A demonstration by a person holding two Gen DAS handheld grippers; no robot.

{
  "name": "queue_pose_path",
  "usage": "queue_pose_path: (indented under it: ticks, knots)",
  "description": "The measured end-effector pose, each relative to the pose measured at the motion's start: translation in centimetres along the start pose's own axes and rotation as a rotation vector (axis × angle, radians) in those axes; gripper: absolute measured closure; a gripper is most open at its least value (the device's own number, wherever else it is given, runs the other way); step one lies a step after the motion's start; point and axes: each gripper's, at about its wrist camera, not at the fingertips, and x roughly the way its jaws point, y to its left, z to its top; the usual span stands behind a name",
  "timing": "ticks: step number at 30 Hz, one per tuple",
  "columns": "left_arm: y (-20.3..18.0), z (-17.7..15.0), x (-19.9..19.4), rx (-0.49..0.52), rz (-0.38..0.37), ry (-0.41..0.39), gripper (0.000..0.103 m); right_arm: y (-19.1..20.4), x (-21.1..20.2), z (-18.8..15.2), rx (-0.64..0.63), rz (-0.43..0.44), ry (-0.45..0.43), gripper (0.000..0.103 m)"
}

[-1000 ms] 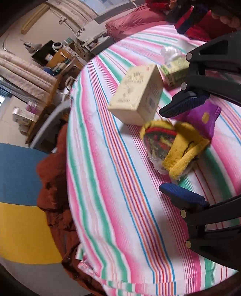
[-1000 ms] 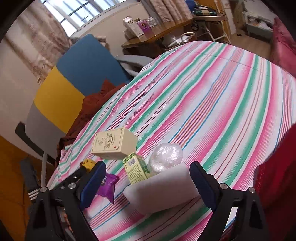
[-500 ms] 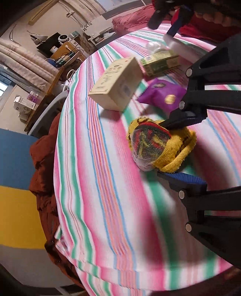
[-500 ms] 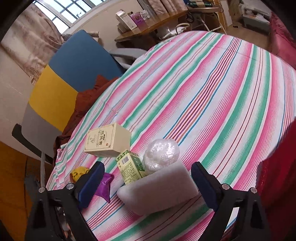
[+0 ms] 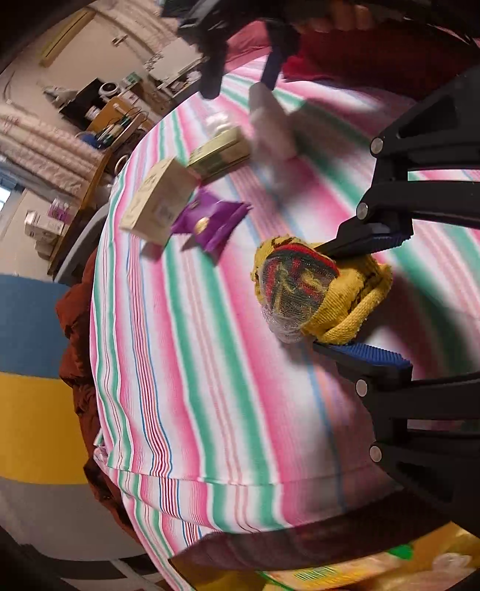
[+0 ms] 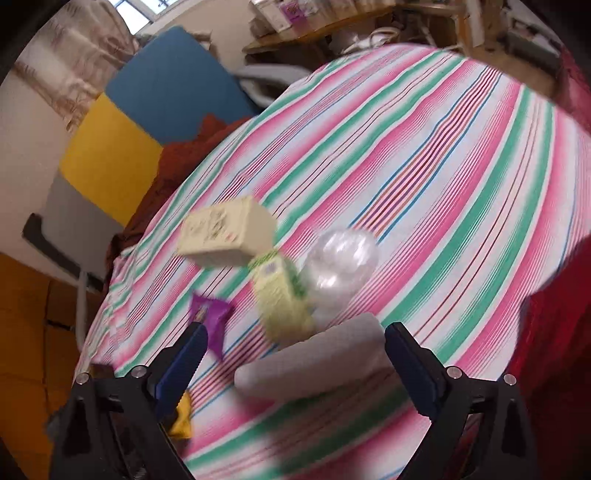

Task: Organize objects
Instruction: 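Grasp the yellow knit sock with left tool while right tool grasps the white foam block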

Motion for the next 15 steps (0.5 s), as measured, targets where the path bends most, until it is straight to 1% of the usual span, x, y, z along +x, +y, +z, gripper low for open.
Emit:
queue_pose_path:
  ticks: [3, 4, 5, 6, 8, 10, 13, 15]
  knots:
    - [-0.4, -1.4, -0.8, 0.028, -0.008, -0.003, 0.060, 0.7, -0.2, -1.7, -0.022, 0.001, 0.049, 0.005]
    - [-0.5, -1.9, -1.1, 0.041, -0.009, -0.004, 0.060, 0.8, -0.2, -2.2, -0.028, 0.016, 0.068, 0.005]
    - [-0.6, -2.3, -1.3, 0.051, -0.013, -0.003, 0.060, 0.9, -0.1, -2.8, -0.029, 0.042, 0.100, 0.005]
    - [-0.5, -2.7, -1.5, 0.058, -0.018, -0.002, 0.060, 1.2, 0.1, -3.6, -0.041, 0.080, 0.157, 0.005]
    - [-0.5, -3.3, -1.9, 0.068, -0.020, -0.007, 0.061, 1.5, 0.3, -4.8, -0.062, 0.117, 0.224, 0.006]
    - [-1.1, -3.7, -2.1, 0.100, -0.015, -0.015, 0.061, 1.9, -0.1, -5.5, -0.113, 0.089, 0.243, 0.006]
    - [-1.6, -4.5, -2.6, 0.134, -0.016, -0.020, 0.061, 2.8, -0.8, -6.1, -0.214, 0.042, 0.247, 0.006]
    - [-1.8, -4.9, -2.7, 0.158, -0.022, -0.024, 0.061, 3.8, -1.2, -6.3, -0.324, -0.017, 0.234, 0.006]
